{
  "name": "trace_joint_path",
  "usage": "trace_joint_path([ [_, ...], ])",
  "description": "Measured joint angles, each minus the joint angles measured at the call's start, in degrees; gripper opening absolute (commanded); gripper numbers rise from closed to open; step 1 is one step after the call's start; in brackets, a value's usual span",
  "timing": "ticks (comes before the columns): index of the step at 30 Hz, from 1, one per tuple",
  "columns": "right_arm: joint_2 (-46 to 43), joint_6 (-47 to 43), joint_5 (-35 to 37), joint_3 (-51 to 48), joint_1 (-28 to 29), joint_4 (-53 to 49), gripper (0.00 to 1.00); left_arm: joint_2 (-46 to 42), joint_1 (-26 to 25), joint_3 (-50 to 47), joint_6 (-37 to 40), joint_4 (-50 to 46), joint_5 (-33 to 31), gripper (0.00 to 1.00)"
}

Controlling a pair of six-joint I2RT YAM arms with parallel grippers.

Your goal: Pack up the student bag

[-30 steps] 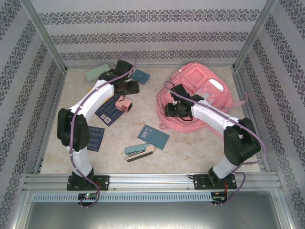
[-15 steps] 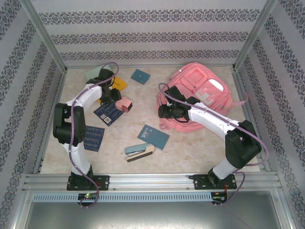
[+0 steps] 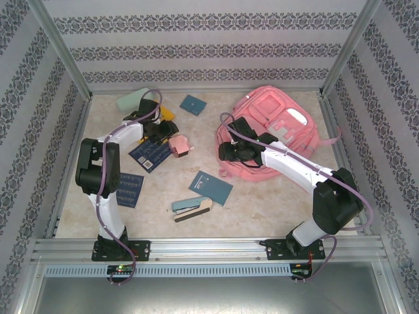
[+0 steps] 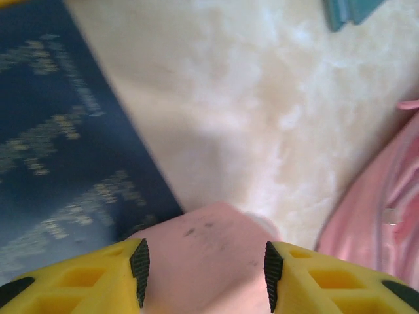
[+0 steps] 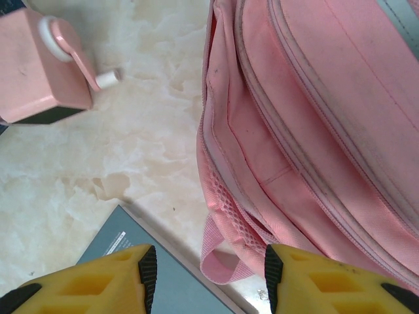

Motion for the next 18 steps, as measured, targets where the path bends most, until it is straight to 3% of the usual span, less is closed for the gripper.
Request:
trace_joint_path([
  [9,0.0,0.8,0.2,0.0,0.8,0.0,0.5,6.2,-4.7,4.6,-2.2,1.2,2.1,0.52],
  [18,-0.2,1.0,0.8,-1.3,0.7,0.0,0.5,3.1,-1.6,6.9,5.9,-7.4,-3.5,0.53],
])
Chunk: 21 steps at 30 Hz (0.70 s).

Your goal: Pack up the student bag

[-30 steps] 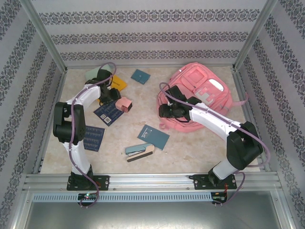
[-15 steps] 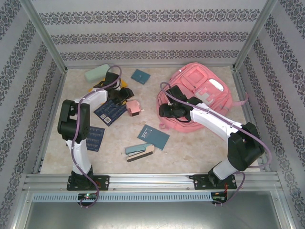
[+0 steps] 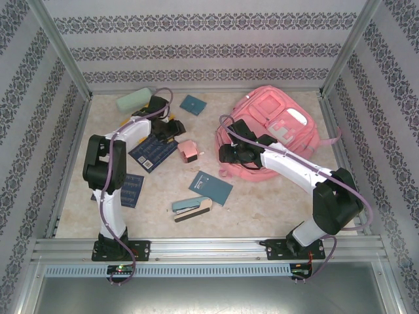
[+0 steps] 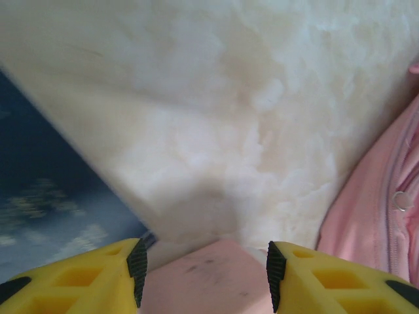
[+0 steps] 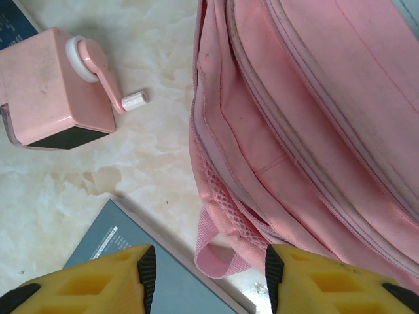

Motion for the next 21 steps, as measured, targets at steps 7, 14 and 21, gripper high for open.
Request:
trace_joint_path([
  [7,-0.3,0.2,0.0,-0.1,0.3,0.1,0.49,-2.9,10.2,-0.9,4.6,-3.1,-4.3,0.48],
  [14,-0.3,0.4,0.0,-0.1,2.3,0.1,0.49,-2.9,13.2,-7.0,5.5,-4.5,-8.4,0.46],
  [21,-0.1,0.4,0.0,-0.1,3.8,0.5,0.49,-4.5,13.2,-13.3,1.0,-0.3,-5.9,0.45],
])
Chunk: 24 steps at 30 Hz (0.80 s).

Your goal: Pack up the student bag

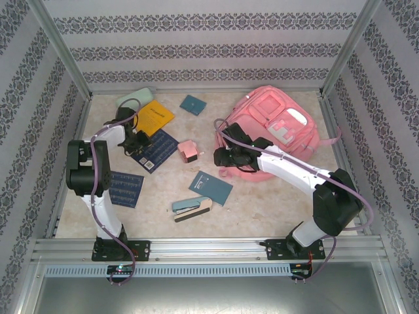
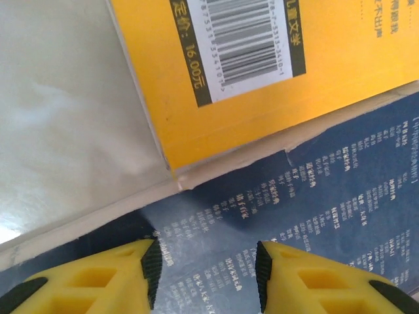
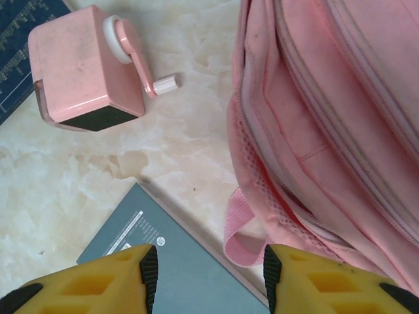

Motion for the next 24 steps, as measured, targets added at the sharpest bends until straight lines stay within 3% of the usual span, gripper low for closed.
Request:
trace_joint_path([
  [6,2.5,0.0,0.0,0.6,1.5,0.0,0.49,-3.6,-3.3,-6.0,-6.3,5.0,1.7,0.43],
  [16,10.6,-0.5,-1.1,8.4,4.7,0.4,0.48,-8.5,-17.4,-12.8,-17.2,8.9,1.7,0.43],
  [24,14.7,-0.4,-2.0,10.5,5.9,0.9,0.49,-9.7,-19.1,-13.6,-18.7,7.6,0.8,0.43],
])
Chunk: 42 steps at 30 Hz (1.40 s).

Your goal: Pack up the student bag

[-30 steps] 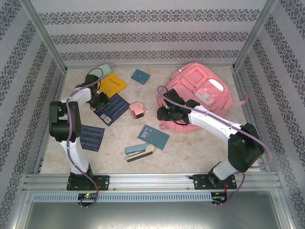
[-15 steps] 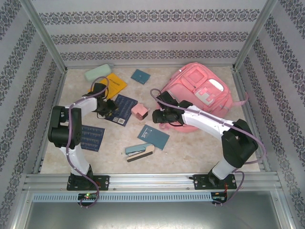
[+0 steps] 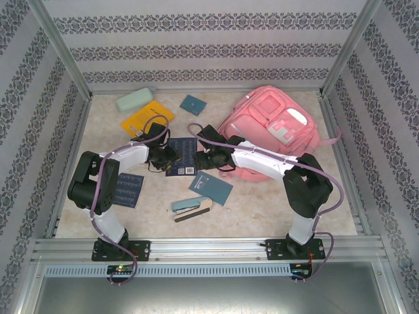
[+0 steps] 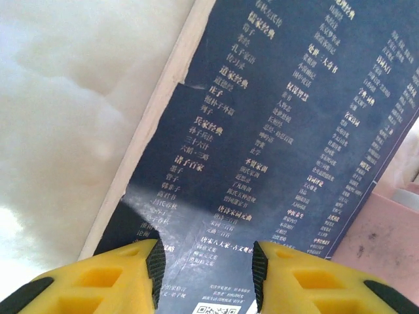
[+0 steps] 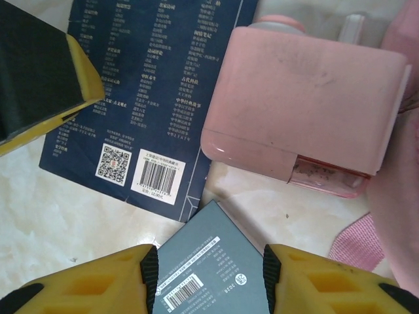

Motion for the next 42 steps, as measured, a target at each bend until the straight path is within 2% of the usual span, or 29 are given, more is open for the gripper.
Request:
trace_joint_path([
  [9,3.6,0.8,0.1,0.1,0.0,1.4,0.47,-0.5,-0.3,2.8,2.2,-7.1,-2.9,0.43],
  [16,9.5,1.7,1.0,3.2,-1.7,1.4,0.46,-0.5,-1.5,2.9,3.5,-7.9,-3.6,0.43],
  [21,14.9,1.7,1.6,10.7,-4.2,0.7,0.47,-0.5,-1.6,2.2,4.8,-8.7,-3.7,0.43],
  [23,18.0,1.4,1.8,15.8,-5.4,0.0,0.51,-0.5,-1.6,1.8,5.2,-8.8,-3.7,0.43],
  [30,25.1,-0.5,1.8,29.3,-8.1,-2.9,0.56,-0.6,-1.6,1.6,6.4,-8.7,-3.6,0.45],
  [36,25.0,-1.8,1.3,29.2,-7.8,-3.7,0.47,-1.3,-1.5,2.9,8.4,-11.2,-4.1,0.46],
  [42,23.9,-1.6,0.3,25.6,-6.3,-3.7,0.44,-1.6,-0.6,5.8,11.1,-12.4,-4.5,0.46],
])
